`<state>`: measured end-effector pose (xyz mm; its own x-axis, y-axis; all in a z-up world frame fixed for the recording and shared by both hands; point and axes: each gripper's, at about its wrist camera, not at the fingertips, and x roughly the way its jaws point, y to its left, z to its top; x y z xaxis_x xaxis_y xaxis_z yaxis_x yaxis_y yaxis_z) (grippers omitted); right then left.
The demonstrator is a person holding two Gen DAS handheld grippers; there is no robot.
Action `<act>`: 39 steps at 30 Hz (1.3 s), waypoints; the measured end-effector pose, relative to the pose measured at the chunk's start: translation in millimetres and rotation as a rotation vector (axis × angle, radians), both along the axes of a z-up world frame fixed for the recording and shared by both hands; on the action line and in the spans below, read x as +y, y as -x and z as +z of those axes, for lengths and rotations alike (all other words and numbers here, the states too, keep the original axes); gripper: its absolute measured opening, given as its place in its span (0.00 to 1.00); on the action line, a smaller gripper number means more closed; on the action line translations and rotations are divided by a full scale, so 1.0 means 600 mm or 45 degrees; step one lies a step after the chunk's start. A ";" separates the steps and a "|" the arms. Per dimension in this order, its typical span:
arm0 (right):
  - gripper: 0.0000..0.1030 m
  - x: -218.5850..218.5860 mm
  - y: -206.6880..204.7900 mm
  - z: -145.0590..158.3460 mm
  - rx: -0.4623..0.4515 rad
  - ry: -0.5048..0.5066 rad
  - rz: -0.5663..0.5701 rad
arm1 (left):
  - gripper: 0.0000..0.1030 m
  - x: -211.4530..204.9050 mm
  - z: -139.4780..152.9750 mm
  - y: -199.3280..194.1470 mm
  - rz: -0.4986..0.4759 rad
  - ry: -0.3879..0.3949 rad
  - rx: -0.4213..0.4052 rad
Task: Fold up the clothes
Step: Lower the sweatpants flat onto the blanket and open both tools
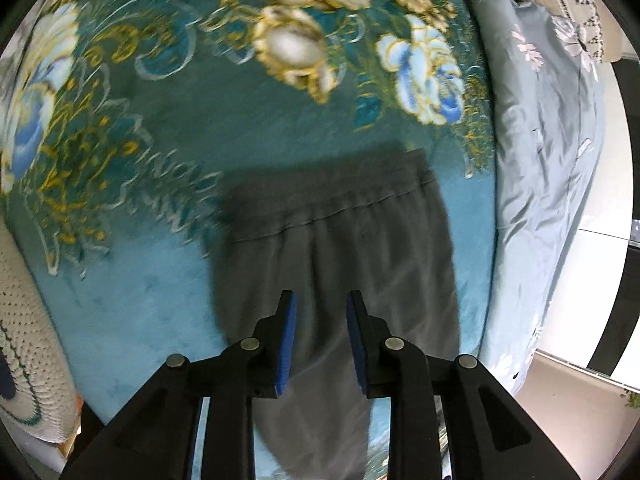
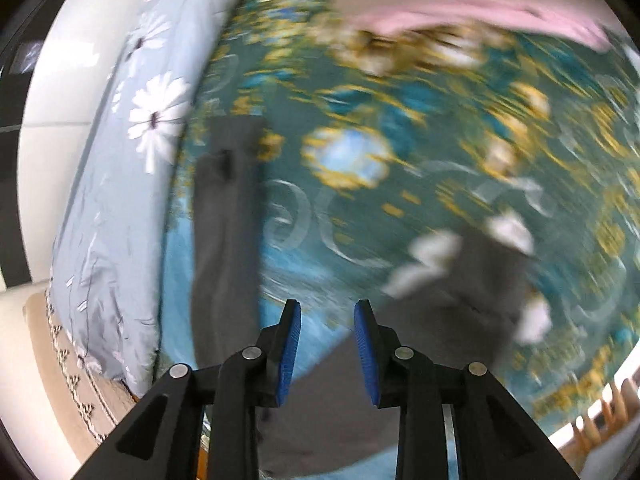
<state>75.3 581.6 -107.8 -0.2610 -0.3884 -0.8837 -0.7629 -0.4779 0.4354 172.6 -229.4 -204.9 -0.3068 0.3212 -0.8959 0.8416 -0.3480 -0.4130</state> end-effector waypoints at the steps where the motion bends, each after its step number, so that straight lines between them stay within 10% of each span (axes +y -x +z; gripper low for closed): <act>1: 0.29 0.007 -0.021 -0.003 -0.019 0.003 -0.029 | 0.26 -0.001 -0.007 -0.010 -0.009 0.004 -0.017; 18: 0.39 0.017 -0.162 -0.015 -0.148 -0.076 -0.032 | 0.32 0.008 -0.122 -0.013 -0.246 0.045 -0.130; 34: 0.43 0.012 -0.169 -0.166 -0.267 -0.071 -0.174 | 0.36 0.018 -0.154 0.021 -0.260 0.151 -0.205; 39: 0.24 0.009 -0.163 -0.167 -0.273 -0.035 -0.227 | 0.36 0.040 -0.161 0.000 -0.227 0.146 -0.185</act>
<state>173.4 587.2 -208.1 -0.1290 -0.3280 -0.9358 -0.9094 -0.3372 0.2435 172.4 -205.3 -301.4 -0.1195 0.2522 -0.9603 0.8104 -0.5340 -0.2411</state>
